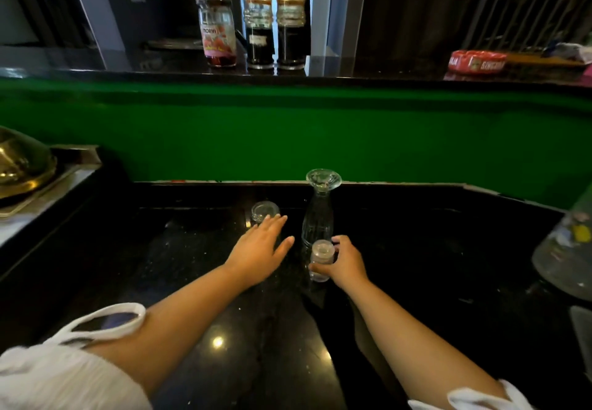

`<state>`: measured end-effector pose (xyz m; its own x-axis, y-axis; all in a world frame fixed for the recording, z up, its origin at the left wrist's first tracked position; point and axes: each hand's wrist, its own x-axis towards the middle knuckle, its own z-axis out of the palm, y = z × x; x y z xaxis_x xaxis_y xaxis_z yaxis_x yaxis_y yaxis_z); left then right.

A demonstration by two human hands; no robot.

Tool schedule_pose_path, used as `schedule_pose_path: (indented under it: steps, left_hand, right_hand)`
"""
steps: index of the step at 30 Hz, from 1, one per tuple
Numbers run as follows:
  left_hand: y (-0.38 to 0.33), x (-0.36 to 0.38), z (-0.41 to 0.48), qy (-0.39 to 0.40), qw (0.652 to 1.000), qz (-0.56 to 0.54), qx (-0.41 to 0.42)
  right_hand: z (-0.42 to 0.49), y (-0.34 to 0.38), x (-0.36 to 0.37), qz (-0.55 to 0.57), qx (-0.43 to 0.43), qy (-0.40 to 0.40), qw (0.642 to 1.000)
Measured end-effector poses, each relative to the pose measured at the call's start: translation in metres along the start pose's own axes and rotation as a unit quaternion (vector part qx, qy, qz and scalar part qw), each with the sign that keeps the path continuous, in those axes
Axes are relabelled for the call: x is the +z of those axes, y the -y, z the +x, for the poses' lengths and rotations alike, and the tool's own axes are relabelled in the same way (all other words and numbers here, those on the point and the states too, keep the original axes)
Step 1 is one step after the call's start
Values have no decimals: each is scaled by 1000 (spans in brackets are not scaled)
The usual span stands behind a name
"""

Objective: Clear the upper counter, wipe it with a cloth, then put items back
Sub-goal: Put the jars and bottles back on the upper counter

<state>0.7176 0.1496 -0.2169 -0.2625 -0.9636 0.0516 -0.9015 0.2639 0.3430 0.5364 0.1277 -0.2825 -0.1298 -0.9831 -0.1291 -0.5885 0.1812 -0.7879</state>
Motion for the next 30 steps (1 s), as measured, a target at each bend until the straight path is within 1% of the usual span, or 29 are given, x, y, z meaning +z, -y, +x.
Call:
schedule_pose_path:
  steps: [4, 8, 11, 13, 16, 19, 21, 24, 27, 30]
  left_hand:
    - [-3, 13, -8, 30, 999, -13, -18]
    - [-4, 15, -13, 31, 999, -15, -25]
    - [-4, 12, -13, 23, 999, -23, -23]
    - [-5, 5, -10, 9, 999, -36, -12]
    - [-10, -19, 5, -43, 997, -63, 9]
    - [-20, -57, 32, -105, 992, -60, 40]
    - [-28, -88, 56, -147, 986, -44, 58]
    - [-35, -134, 98, -199, 978, -16, 67]
    - [-34, -165, 140, -196, 980, 22, 43]
    - [-21, -174, 173, -147, 987, 61, 5]
  right_hand:
    - [5, -18, 12, 29, 1, 3, 1000]
    - [6, -26, 8, 62, -35, 16, 997]
    - [-5, -19, -1, 124, -77, -16, 989]
    - [-10, -5, -13, 160, -121, -46, 979]
    - [-8, 32, -46, 210, -211, -79, 951]
    - [8, 83, -88, 262, -272, -132, 916]
    - [26, 121, -115, 266, -303, -161, 901]
    - [57, 178, -148, 249, -331, -196, 889]
    - [97, 223, -165, 236, -334, -217, 886]
    - [138, 252, -168, 187, -307, -211, 909]
